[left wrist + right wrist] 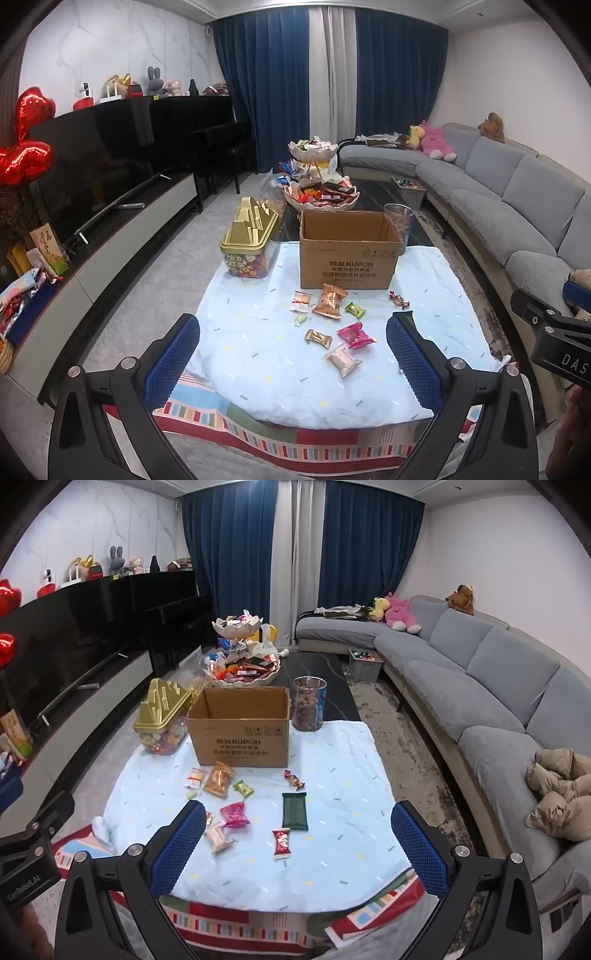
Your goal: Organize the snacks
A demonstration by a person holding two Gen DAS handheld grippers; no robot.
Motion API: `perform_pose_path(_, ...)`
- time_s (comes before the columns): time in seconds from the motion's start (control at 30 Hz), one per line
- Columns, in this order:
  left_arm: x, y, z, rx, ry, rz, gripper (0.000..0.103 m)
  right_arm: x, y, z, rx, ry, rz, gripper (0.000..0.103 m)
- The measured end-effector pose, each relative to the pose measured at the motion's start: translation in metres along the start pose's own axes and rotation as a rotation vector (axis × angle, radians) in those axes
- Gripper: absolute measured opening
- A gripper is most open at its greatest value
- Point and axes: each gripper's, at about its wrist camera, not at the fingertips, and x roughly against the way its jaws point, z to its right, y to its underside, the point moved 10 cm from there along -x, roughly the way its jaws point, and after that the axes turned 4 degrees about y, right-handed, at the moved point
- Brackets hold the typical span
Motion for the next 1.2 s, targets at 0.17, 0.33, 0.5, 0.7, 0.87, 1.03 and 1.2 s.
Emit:
perform_pose_path(0.17,-0.0023,-0.0004,0.0001,0.004,-0.001,0.0,0.103,0.0015,-0.0006,0.0011,0.0,0.0,0.002,0.102)
perform_pose_path(0.33,-0.0061,-0.0015,-0.0012,0.015,-0.006,0.001,0.103,0.0076,-0.0059,0.0025,-0.003,-0.002,0.009,0.102)
perform_pose_path(0.5,-0.0003,-0.0007,0.0003,0.002,0.003,0.006,0.103,0.0061,-0.0043,0.0015,-0.007,-0.001,0.015,0.102)
perform_pose_path(0.7,-0.0023,0.0008,0.0028,0.004,0.007,0.014,0.103,0.0065,-0.0045,0.0024,-0.007,-0.001,0.021,0.102)
perform_pose_path(0.87,-0.0062,0.0052,0.0018,0.003,0.005,0.005,0.103,0.0066,-0.0042,0.0025,-0.007,-0.001,0.024,0.102)
perform_pose_path(1.03,-0.0013,0.003,0.0021,0.007,0.009,0.005,0.103,0.0068,-0.0044,0.0027,-0.008,0.001,0.025,0.102)
perform_pose_path(1.2,-0.0015,0.003,0.0024,0.006,0.009,0.005,0.103,0.0067,-0.0043,0.0029,-0.008,0.0,0.026,0.102)
